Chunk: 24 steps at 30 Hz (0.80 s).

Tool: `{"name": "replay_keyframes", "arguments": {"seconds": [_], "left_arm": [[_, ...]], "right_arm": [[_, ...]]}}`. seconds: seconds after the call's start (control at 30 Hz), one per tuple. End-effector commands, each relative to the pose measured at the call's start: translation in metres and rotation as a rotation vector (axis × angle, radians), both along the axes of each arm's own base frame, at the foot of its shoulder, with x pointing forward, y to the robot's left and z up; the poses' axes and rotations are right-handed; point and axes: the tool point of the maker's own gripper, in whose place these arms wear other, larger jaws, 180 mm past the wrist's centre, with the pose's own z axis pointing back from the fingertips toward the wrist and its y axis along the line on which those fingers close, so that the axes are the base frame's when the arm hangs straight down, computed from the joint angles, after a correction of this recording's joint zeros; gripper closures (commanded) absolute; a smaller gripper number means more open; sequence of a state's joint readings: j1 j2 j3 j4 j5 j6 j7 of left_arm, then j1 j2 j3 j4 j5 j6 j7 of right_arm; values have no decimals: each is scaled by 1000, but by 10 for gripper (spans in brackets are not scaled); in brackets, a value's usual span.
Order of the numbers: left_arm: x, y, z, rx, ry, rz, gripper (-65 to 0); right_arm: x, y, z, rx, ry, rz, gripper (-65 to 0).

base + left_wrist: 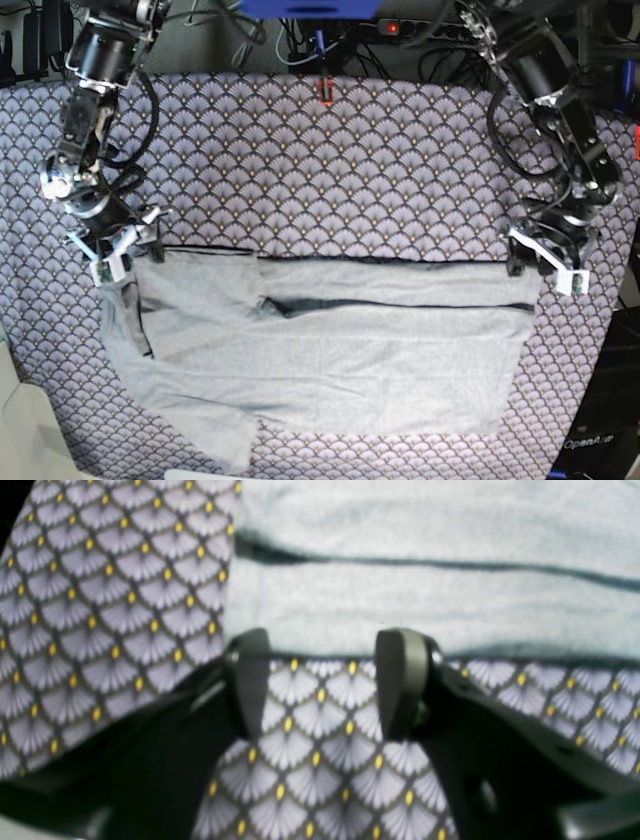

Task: Fold the T-shirt properly
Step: 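Raise both grippers away from the folded shirt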

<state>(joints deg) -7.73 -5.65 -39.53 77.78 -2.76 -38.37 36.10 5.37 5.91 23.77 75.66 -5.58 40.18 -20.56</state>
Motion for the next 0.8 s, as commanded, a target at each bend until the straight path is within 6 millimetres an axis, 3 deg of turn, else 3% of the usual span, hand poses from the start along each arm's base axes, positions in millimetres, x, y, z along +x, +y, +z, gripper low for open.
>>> {"name": "replay_keyframes", "arguments": {"seconds": [0.0,0.17,0.3,0.47,0.77], "left_arm": [[12,6,26,22,-86,1,-337],[5,8,34,54,-102,-2,-337],[5,9,40,66,-113,-1,-337],[-4,23,40,69,-113,43,-337],[-13,25,35,79,-98,45,-337]], "right_arm": [[8,-7,13,2,-47,-15,-365],[11,-7,14,7,-51,-17,-364],[6,-6,0,26,-13,-20,-362],[8,-4,-5,40,0,-22,-360],[19,-4,5,41,-29,-21,-229]]}}
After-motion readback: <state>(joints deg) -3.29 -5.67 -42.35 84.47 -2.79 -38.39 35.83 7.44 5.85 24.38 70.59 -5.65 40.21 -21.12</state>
